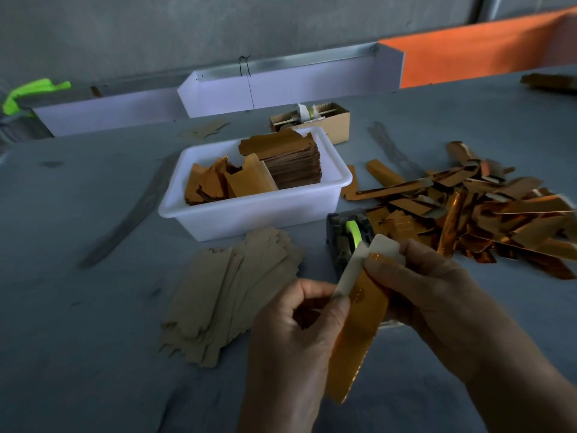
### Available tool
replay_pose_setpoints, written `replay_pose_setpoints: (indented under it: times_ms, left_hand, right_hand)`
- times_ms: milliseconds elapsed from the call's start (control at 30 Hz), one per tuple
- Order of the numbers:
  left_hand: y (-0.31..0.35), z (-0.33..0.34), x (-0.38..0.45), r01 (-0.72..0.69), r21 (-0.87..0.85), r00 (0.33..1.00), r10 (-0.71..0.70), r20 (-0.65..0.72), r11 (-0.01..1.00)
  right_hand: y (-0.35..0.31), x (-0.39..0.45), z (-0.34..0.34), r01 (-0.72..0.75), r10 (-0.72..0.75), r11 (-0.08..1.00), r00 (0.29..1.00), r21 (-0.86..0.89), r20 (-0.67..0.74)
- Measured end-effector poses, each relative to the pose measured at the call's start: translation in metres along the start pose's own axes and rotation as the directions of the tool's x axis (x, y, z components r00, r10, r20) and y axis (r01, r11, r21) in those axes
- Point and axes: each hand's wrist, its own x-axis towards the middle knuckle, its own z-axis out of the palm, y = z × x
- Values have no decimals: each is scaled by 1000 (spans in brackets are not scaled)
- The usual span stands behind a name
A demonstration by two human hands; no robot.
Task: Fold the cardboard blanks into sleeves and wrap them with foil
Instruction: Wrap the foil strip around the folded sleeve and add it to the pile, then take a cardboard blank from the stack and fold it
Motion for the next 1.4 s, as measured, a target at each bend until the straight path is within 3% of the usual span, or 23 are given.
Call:
replay_pose_setpoints:
  times_ms: [200, 433, 600, 733, 900, 1133, 1400]
  left_hand:
    - [1, 1, 0, -46, 96, 999, 45, 10, 994]
    - [5, 1, -1, -118, 93, 993, 117, 10, 989]
    - [7, -11, 0, -116, 114, 986, 101, 133, 987]
    - [9, -17, 1, -135, 178, 981, 106, 162, 975]
    - [12, -16, 2, -199, 281, 972, 153, 178, 939]
    - [15, -28, 3, -127, 162, 962, 82, 259, 978]
    - [13, -32, 4, -135, 106, 954, 101, 282, 985]
  right_hand:
    - [3, 2, 0, -3, 3, 1000, 1000, 21, 5]
    - [4, 5, -5, -51, 47, 997, 997, 62, 54]
    - [-3, 8, -14, -143, 138, 990, 975, 14, 174]
    - [-6, 9, -16, -69, 91, 993, 967, -98, 238]
    - [-5, 12, -15, -54, 73, 995, 966, -83, 249]
    - [-5, 11, -18, -46, 54, 998, 950, -33, 308]
    - [-6, 10, -19, 24, -3, 997, 956, -67, 295]
